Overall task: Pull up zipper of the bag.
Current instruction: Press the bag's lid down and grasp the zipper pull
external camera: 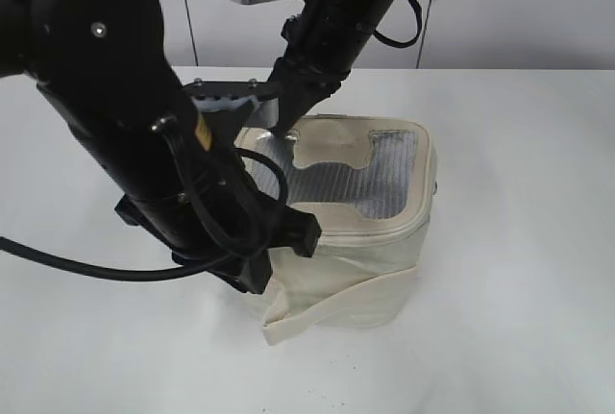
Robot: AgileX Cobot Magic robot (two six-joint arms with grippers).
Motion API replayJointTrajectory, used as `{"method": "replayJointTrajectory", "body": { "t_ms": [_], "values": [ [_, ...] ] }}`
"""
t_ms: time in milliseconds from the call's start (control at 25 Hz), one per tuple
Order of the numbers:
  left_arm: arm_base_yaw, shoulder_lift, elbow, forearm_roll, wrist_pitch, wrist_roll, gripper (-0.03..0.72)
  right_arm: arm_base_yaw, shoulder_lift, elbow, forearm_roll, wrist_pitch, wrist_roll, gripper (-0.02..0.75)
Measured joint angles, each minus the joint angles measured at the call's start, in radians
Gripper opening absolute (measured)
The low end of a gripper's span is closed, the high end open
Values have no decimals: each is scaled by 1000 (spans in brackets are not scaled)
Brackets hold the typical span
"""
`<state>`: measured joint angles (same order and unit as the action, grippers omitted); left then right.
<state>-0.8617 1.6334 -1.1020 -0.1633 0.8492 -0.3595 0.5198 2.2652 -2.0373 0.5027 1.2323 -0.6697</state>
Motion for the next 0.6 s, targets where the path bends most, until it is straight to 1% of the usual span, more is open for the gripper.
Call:
{"method": "replayJointTrajectory", "body": {
  "t_ms": [280,520,600],
  "values": [
    [-62,1,-20,2,-13,-1,38,0,0,0,0,0,-2,54],
    [-70,18,-43,-14,-8,-1,17,0,0,0,0,0,-3,54],
    [-72,19,-59,-27,-30,-1,-3,0,0,0,4,0,-3,54]
  ]
}}
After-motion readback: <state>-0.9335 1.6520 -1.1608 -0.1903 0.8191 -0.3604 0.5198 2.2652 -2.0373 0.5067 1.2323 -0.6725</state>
